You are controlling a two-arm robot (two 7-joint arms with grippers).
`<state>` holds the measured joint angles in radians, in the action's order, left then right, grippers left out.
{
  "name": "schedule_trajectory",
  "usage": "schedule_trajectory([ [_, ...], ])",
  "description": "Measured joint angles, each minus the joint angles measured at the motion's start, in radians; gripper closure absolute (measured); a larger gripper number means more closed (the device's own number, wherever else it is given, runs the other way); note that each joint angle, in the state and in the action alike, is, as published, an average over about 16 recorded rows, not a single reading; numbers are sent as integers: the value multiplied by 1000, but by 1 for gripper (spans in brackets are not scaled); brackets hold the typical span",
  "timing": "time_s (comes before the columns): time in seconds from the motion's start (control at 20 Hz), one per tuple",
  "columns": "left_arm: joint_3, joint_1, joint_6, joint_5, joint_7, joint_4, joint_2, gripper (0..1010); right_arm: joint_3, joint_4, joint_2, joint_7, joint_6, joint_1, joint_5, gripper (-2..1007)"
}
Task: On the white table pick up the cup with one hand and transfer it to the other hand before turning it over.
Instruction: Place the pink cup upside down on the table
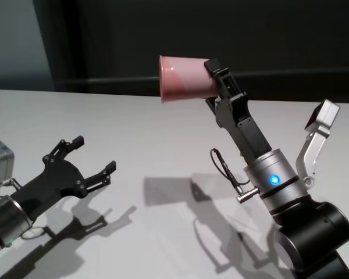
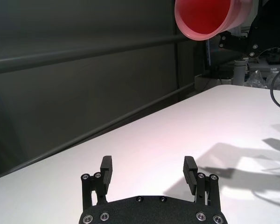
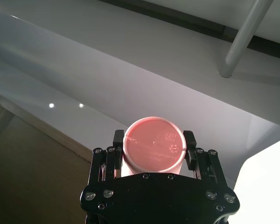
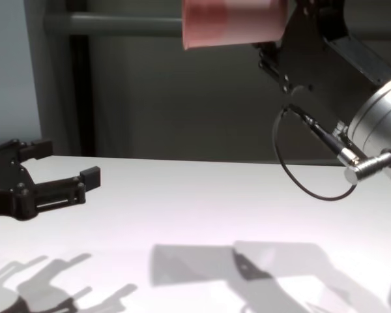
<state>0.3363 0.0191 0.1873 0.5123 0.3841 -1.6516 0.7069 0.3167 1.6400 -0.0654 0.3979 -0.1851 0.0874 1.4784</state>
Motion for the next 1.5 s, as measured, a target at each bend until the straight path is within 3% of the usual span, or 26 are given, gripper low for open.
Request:
schedule_trajectory([
  [0.5,-14,13,3,-1,3,12,-19,9,0,0,0,0,0,0,0,269],
  [0.95,-13,10,4,0,5,14,-20,9,0,0,-3,-3,7,-2,0,269],
  [1.25,-12,10,4,1,5,14,-19,9,-3,7,-17,-18,41,-11,-5,269],
  [1.5,-12,9,4,1,5,13,-19,9,-14,22,-45,-43,95,-26,-29,269],
])
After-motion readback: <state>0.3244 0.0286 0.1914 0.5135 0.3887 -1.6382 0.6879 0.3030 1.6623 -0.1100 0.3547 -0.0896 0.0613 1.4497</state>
